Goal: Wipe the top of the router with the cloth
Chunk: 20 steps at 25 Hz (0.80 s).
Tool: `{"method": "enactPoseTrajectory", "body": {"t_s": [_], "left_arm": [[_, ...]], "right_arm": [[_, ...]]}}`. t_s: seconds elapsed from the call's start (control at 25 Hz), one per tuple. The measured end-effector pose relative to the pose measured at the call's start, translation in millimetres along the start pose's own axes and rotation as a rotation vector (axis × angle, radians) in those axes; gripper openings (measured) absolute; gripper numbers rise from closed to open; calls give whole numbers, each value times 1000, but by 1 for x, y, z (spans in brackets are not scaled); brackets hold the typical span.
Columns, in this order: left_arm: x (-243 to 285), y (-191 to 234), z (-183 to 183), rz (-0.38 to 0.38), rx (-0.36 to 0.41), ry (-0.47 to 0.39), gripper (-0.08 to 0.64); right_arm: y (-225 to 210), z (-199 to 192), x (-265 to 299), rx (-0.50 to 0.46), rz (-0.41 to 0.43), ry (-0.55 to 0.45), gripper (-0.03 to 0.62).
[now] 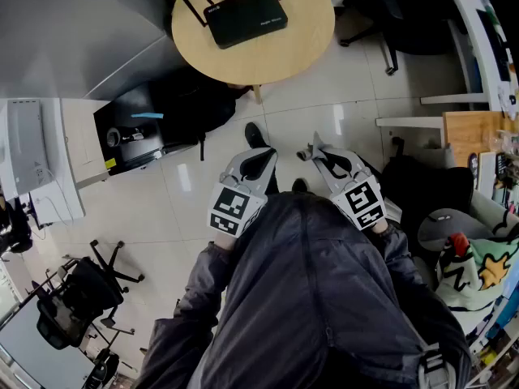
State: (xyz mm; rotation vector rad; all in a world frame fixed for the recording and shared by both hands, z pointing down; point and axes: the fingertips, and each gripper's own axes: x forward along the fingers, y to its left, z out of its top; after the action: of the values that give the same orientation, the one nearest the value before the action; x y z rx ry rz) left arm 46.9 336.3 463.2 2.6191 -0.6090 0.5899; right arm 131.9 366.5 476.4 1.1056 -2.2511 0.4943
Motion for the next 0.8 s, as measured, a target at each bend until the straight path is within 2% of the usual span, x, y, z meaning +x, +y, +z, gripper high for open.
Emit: {"method": "enactPoseTrajectory", "body": {"t_s": [0.12, 0.36, 0.56, 0.8], "left_arm": [[-9, 46, 28, -16, 10, -21, 0], [-14, 128, 56, -3, 3, -46, 0], [-12, 172, 63, 21, -53, -68, 0], [-5, 204, 75, 34, -67, -65, 0]], "right_arm": [[-9, 45, 37, -54, 14, 9, 29], [-36, 112, 95, -121, 25, 21, 29], [-54, 140, 147, -176, 64, 63, 29], [-74, 163, 200, -275, 116, 100, 29]]}}
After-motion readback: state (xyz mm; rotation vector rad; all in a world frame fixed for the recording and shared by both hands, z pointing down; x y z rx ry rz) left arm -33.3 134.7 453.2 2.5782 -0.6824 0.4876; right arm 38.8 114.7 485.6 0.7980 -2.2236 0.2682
